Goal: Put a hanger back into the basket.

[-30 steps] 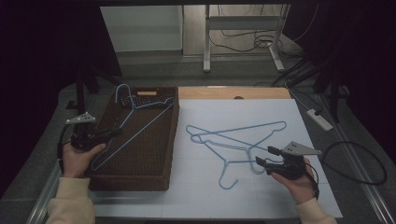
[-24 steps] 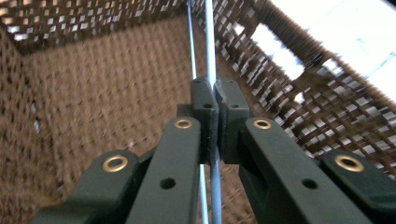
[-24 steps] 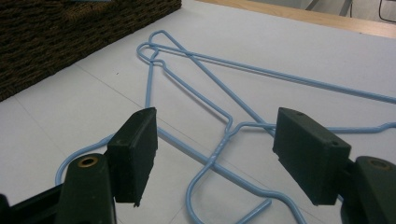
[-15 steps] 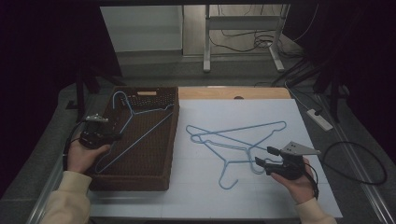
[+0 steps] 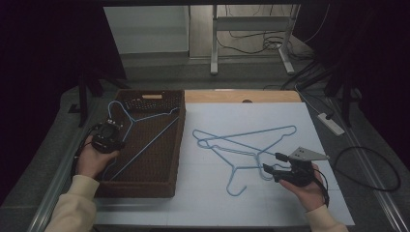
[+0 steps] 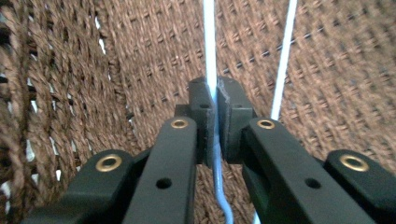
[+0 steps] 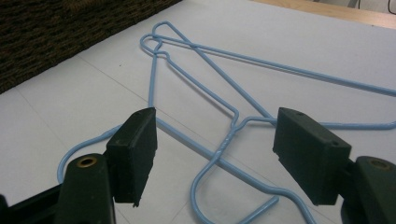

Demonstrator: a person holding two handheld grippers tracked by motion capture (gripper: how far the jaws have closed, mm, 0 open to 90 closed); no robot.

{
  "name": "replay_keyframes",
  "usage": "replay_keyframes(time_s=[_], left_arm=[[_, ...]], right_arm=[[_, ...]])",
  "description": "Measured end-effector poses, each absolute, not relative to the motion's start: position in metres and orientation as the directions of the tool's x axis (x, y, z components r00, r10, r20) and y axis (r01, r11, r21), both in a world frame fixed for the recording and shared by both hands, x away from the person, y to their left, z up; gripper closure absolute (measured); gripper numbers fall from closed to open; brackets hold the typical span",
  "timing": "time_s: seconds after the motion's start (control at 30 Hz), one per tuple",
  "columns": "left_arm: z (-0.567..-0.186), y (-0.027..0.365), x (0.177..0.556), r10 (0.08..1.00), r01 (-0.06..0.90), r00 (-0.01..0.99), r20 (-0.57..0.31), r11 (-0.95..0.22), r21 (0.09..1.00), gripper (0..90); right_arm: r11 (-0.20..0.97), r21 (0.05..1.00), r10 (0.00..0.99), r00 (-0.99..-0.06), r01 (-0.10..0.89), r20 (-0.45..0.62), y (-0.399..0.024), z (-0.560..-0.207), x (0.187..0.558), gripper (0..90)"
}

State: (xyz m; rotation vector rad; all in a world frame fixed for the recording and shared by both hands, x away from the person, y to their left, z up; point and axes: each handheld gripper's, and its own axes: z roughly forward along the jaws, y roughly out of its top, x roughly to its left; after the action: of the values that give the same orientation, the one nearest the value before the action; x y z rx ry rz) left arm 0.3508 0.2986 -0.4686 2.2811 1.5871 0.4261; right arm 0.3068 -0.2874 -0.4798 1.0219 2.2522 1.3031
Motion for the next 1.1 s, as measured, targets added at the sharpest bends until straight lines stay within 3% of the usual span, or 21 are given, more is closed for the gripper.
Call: replay_keyframes(time_s=[0.1, 0.27, 0.3, 0.37, 0.53, 0.77, 1.1], left_arm=[[-0.468, 0.298, 0.351, 0.940, 0.837, 0.337, 0.057, -0.327, 0.439, 83.1], [-0.460, 0.298, 0.346, 0.943, 0.809, 0.324, 0.071, -0.315, 0.496, 64.0], [-0.452, 0.298, 0.340, 0.946, 0.778, 0.321, 0.047, -0.291, 0.556, 64.0], [-0.443, 0.298, 0.332, 0.943, 0.739, 0.333, 0.007, -0.266, 0.618, 53.0], [-0.430, 0.294, 0.316, 0.924, 0.672, 0.378, -0.060, -0.229, 0.705, 39.3], [-0.416, 0.279, 0.289, 0.874, 0.558, 0.472, -0.117, -0.193, 0.807, 34.4], [-0.415, 0.259, 0.269, 0.824, 0.486, 0.552, -0.128, -0.194, 0.852, 32.6]], right_arm=[[0.319, 0.852, 0.729, -0.682, 0.414, 0.058, -0.287, -0.480, 0.307, 30.9], [0.321, 0.852, 0.729, -0.683, 0.413, 0.056, -0.287, -0.480, 0.307, 31.0], [0.321, 0.852, 0.729, -0.682, 0.413, 0.056, -0.287, -0.480, 0.307, 31.0], [0.318, 0.854, 0.730, -0.681, 0.412, 0.057, -0.287, -0.480, 0.307, 31.0], [0.315, 0.853, 0.731, -0.679, 0.416, 0.061, -0.288, -0.480, 0.308, 30.9], [0.311, 0.855, 0.736, -0.674, 0.416, 0.060, -0.290, -0.479, 0.309, 30.9], [0.300, 0.860, 0.742, -0.667, 0.414, 0.062, -0.295, -0.475, 0.307, 31.0]])
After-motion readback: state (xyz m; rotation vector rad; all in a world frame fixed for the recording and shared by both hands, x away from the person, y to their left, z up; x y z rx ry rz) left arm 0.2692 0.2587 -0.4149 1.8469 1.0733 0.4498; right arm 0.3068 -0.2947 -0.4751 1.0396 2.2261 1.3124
